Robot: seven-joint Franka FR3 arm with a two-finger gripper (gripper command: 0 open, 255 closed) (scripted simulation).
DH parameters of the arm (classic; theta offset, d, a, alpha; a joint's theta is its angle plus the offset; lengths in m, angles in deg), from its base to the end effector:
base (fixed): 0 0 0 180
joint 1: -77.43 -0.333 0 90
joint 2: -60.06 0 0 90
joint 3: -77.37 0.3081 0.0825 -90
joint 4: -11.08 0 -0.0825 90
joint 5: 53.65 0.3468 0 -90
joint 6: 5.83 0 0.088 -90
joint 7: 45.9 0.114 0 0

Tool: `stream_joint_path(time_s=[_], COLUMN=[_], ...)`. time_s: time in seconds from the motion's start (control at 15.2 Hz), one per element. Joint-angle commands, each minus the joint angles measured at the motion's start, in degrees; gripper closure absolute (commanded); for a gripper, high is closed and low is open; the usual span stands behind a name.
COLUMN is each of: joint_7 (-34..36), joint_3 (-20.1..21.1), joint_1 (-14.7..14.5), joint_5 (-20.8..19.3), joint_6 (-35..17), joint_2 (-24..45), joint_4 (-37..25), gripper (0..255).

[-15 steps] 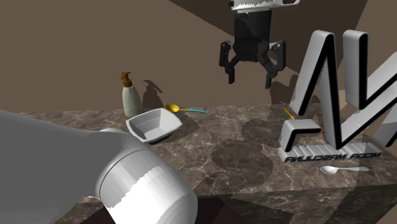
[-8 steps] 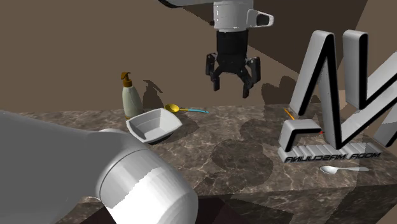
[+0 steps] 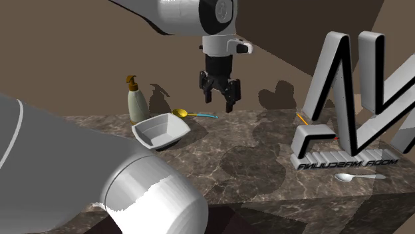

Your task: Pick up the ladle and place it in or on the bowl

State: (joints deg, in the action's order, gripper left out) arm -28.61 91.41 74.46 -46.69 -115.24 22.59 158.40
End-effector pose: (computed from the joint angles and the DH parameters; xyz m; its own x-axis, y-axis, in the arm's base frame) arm 0.3046 0.1074 0.4659 0.9952 -0.0971 -0.0073 -0.0968 -0.9946 0.0383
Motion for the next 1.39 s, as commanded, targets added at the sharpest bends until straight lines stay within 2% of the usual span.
stream_joint_path(time_s=[0.0,0.4,0.73,0.99,1.32], joint_7=[3.92,15.40,25.77,35.48,49.53], joint_3=[2.24,9.40,15.21,19.15,20.77], joint_1=[-0.50,-0.81,0.10,1.15,0.27], joint_5=[1.94,5.81,5.72,2.16,-6.81], joint_6=[-2.75,-12.15,-20.00,-25.71,-31.04], joint_2=[1.75,11.37,21.71,31.26,44.27], joint_4=[0.75,-0.50,-4.02,-8.31,-15.54], gripper=[0,0,0,0,0])
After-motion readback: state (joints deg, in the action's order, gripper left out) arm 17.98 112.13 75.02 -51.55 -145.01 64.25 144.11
